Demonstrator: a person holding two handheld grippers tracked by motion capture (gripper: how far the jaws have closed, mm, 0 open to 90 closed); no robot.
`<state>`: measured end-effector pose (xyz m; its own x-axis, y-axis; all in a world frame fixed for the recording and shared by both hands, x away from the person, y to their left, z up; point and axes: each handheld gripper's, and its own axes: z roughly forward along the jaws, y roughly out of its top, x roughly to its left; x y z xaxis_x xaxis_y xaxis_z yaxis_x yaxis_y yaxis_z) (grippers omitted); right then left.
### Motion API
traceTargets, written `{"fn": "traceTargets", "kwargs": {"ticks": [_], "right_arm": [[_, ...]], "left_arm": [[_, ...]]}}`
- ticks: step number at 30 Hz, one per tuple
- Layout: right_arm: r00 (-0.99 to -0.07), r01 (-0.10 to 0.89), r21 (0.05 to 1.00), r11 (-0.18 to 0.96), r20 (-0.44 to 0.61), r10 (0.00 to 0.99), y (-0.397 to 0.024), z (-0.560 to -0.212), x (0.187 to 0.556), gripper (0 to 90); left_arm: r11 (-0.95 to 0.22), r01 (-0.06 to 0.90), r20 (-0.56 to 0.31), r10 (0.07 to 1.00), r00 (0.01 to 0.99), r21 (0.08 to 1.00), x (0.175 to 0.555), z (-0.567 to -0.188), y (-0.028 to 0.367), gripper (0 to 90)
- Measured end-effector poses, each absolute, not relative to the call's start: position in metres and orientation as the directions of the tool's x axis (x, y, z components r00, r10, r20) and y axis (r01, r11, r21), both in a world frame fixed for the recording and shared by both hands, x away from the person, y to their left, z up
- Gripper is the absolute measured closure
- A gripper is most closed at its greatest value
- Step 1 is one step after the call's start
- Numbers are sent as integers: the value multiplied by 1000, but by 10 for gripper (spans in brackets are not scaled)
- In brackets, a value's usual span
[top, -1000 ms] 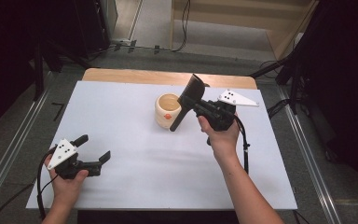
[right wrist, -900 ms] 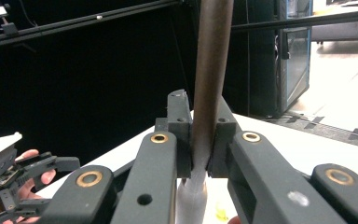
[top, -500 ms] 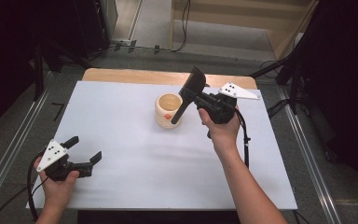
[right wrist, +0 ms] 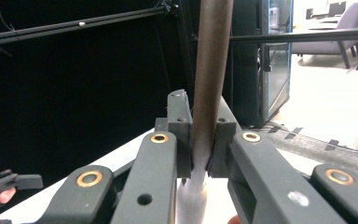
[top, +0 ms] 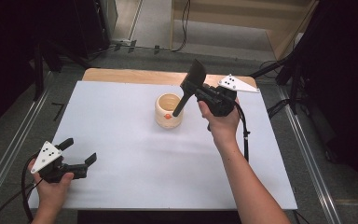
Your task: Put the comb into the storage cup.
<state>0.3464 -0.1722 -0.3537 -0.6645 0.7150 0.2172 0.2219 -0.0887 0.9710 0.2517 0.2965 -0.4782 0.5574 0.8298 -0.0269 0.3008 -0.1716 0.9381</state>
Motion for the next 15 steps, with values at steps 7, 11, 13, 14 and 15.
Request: {"fn": "traceTargets", "kwargs": {"ticks": [7, 11, 13, 14, 15], "right_arm": [[-657, 213, 973, -88, 210, 724, -172, -352, 353, 817], [-651, 213, 974, -83, 204, 731, -171, -351, 358, 817], [-648, 213, 973, -84, 206, 733, -170, -351, 361, 817], [-646, 212, 974, -82, 202, 736, -170, -350, 363, 817], [-645, 207, 975, -78, 196, 738, -170, -350, 364, 817]], "left_arm": [[-172, 300, -27, 828, 560, 938, 252, -479, 297, 0], [-184, 298, -17, 826, 563, 937, 252, -480, 296, 0], [-183, 300, -18, 827, 562, 936, 251, -480, 296, 0], [-182, 299, -18, 828, 560, 937, 251, -480, 297, 0], [-177, 297, -21, 829, 559, 938, 251, -480, 297, 0]]}}
